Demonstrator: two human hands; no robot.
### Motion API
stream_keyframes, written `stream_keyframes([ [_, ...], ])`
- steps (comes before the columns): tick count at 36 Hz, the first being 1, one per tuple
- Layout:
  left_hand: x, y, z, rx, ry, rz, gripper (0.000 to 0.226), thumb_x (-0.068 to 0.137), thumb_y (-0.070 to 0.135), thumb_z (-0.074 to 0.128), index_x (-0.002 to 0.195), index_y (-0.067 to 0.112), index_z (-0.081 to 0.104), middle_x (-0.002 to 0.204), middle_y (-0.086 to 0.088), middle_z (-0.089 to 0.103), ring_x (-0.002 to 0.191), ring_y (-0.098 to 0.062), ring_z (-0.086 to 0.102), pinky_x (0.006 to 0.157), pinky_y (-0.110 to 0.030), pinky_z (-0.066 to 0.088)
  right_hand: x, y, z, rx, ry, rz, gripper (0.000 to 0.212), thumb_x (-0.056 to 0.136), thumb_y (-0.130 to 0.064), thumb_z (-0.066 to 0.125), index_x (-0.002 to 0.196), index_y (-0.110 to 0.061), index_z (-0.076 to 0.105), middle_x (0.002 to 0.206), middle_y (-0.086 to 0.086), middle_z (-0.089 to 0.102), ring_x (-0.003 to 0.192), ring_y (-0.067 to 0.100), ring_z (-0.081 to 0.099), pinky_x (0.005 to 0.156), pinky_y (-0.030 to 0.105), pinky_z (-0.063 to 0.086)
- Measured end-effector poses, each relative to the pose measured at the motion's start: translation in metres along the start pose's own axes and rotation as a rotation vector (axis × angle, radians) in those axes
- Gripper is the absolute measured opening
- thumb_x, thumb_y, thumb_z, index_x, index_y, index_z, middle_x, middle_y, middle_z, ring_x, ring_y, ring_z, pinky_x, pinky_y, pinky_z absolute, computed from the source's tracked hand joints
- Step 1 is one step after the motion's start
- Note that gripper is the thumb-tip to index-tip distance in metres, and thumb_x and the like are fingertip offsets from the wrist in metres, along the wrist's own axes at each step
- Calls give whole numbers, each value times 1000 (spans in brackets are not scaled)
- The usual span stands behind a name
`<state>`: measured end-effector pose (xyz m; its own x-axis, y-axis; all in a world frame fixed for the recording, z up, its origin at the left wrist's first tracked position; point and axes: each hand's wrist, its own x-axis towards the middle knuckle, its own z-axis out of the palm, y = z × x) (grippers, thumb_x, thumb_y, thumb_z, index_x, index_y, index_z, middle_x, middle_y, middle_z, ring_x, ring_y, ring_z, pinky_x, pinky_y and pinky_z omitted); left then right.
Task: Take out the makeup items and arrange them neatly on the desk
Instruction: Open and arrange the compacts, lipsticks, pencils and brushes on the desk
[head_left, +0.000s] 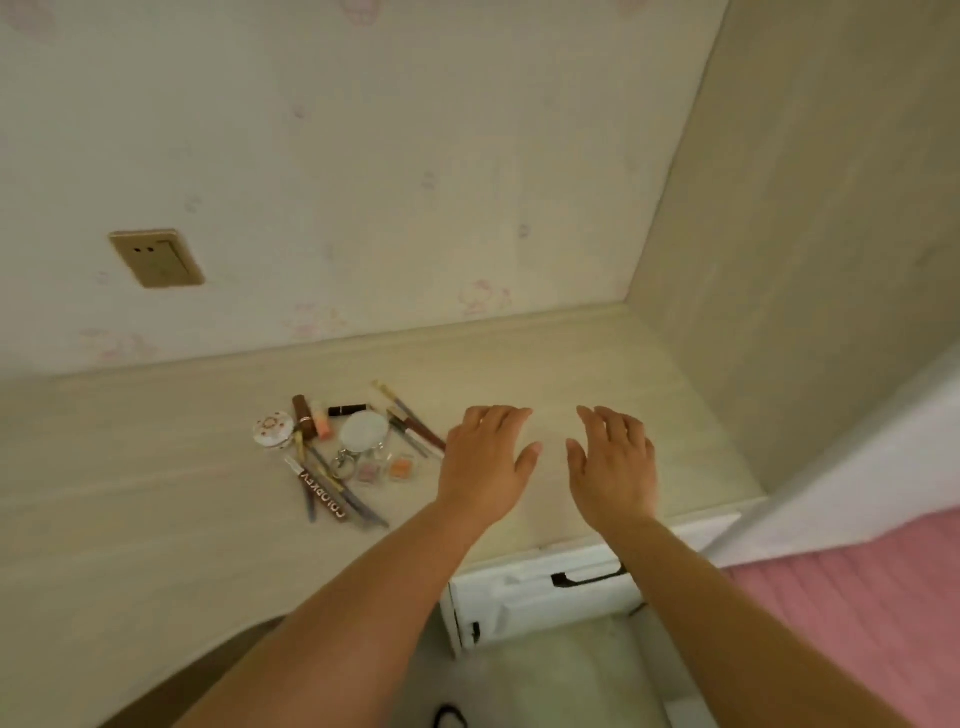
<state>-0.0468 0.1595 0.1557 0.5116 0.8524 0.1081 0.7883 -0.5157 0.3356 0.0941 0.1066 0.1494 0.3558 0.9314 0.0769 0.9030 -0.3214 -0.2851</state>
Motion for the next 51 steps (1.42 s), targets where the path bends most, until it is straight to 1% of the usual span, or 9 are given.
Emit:
stream_keyframes([
  [6, -35, 105, 29, 25, -90, 157, 56, 97, 47, 33, 148, 25, 21, 152, 7, 27, 138, -17, 22, 109, -34, 25, -82, 91, -42, -44, 3, 136, 50, 99, -37, 31, 146, -20, 26, 150, 1, 31, 138, 23, 23, 112, 36, 21],
  [10, -55, 168, 48, 91, -155, 255, 59, 97, 50, 29, 150, 28, 12, 158, 6, 14, 144, -19, 10, 116, -39, 16, -136, 146, -64, -93, -25, 273, 53, 99, -42, 25, 148, -24, 19, 155, -2, 22, 142, 22, 16, 117, 37, 17],
  [14, -72, 229, 61, 140, -243, 388, 60, 97, 49, 29, 150, 30, 7, 159, 6, 4, 146, -21, -1, 118, -45, 6, -185, 193, -87, -97, -43, 416, 55, 99, -43, 22, 150, -26, 9, 158, -1, 11, 146, 22, 6, 119, 38, 9],
  [18, -86, 291, 76, 169, -287, 557, 60, 98, 50, 28, 150, 33, 2, 159, 7, -2, 146, -21, -6, 118, -47, 0, -234, 235, -106, -94, -9, 566, 57, 99, -45, 23, 150, -26, 9, 159, -2, 10, 146, 22, 6, 120, 38, 7],
  [21, -96, 338, 87, 187, -304, 693, 62, 97, 51, 28, 150, 33, 0, 159, 6, -3, 146, -21, -8, 118, -48, 0, -271, 264, -120, -87, 30, 699, 56, 99, -45, 22, 150, -26, 10, 159, -2, 9, 146, 22, 6, 120, 38, 5],
  [26, -126, 414, 102, 187, -367, 903, 64, 97, 49, 31, 150, 31, 0, 159, 4, -6, 146, -21, -8, 117, -47, -2, -337, 300, -138, -65, 119, 931, 51, 100, -36, 26, 149, -24, 15, 158, 0, 12, 145, 23, 9, 119, 38, 9],
  [33, -212, 497, 140, 172, -509, 1173, 65, 96, 48, 35, 150, 30, 3, 160, 3, -3, 147, -21, -6, 118, -51, 1, -452, 331, -140, -21, 192, 1248, 51, 100, -35, 26, 149, -23, 17, 157, 1, 15, 145, 23, 11, 117, 37, 10],
  [40, -321, 564, 157, 145, -576, 1364, 63, 97, 47, 35, 150, 30, 5, 159, 5, -3, 146, -19, -7, 117, -49, -3, -576, 353, -141, -8, 284, 1428, 47, 98, -27, 35, 144, -19, 30, 150, 3, 31, 137, 26, 24, 111, 37, 24],
  [51, -512, 676, 176, 94, -609, 1497, 62, 97, 44, 37, 150, 28, 9, 159, 3, 4, 146, -20, -1, 117, -48, 1, -776, 408, -169, -55, 312, 1543, 45, 99, -26, 31, 143, -20, 30, 149, 2, 33, 136, 23, 26, 111, 34, 21],
])
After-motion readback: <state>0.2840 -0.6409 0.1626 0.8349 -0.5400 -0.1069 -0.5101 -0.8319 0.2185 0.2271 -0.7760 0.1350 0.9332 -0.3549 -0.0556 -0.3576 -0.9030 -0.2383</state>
